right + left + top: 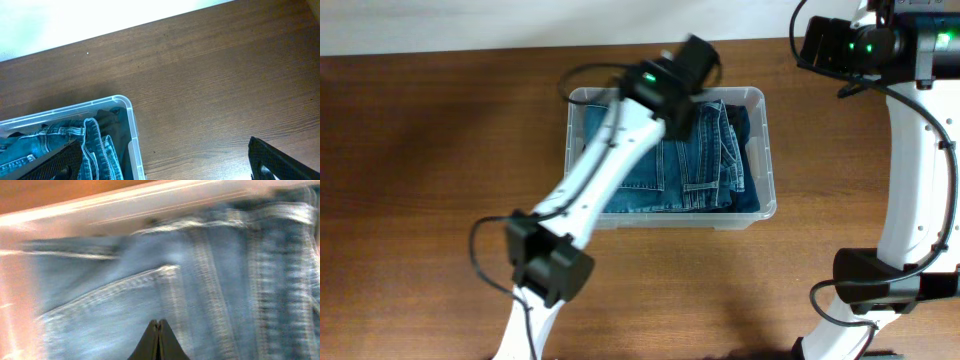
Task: Pack container
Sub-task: 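Press the blue jeans down into the bin with the left gripper, then tuck the jeans' edges into the bin with the left gripper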
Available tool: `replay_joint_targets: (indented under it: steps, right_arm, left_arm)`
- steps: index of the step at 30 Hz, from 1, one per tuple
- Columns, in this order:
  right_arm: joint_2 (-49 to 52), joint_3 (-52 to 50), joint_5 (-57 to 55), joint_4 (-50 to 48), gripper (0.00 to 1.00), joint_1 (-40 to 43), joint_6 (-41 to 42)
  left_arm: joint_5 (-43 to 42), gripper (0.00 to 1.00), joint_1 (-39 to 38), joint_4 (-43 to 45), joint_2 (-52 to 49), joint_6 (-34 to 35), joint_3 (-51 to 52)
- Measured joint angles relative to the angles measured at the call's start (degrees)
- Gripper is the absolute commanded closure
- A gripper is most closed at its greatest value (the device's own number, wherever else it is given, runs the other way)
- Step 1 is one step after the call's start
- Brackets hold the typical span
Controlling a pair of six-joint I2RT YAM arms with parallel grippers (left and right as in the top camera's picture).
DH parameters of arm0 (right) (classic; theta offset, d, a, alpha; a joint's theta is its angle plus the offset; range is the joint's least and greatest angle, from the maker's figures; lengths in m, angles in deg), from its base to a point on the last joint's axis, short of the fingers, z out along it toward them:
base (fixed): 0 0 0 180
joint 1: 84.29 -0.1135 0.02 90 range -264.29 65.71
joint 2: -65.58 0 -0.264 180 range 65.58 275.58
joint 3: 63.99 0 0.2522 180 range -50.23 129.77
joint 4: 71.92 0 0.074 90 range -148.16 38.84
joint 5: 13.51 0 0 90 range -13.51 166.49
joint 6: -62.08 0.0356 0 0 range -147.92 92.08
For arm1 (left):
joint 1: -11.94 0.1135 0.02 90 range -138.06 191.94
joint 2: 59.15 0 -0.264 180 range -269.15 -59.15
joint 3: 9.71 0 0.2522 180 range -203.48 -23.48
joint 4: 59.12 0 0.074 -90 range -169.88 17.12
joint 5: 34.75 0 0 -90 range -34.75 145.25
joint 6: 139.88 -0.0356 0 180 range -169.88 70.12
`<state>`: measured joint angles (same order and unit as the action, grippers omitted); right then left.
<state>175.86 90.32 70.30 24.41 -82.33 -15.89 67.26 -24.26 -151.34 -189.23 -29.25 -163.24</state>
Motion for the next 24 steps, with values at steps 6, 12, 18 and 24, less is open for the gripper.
replay_joint_targets:
  steps: [6,12,18,24]
  right_arm:
    - [0.0,0.0,0.0,0.0,0.02,0.0,-0.02]
    - [0.0,0.0,0.0,0.0,0.02,0.0,0.0]
    - [0.0,0.0,0.0,0.0,0.02,0.0,-0.04]
    - [0.0,0.0,0.0,0.0,0.02,0.0,-0.02]
  left_arm:
    - [1.86,0.96,7.41,-1.7,2.45,0.61,0.98]
    - [-3.3,1.0,13.79,6.05,2.45,1.57,12.35]
    - [-6.27,1.0,14.14,14.71,2.34,2.6,24.2]
    - [-7.8,0.94,13.88,12.98,2.49,2.56,19.54]
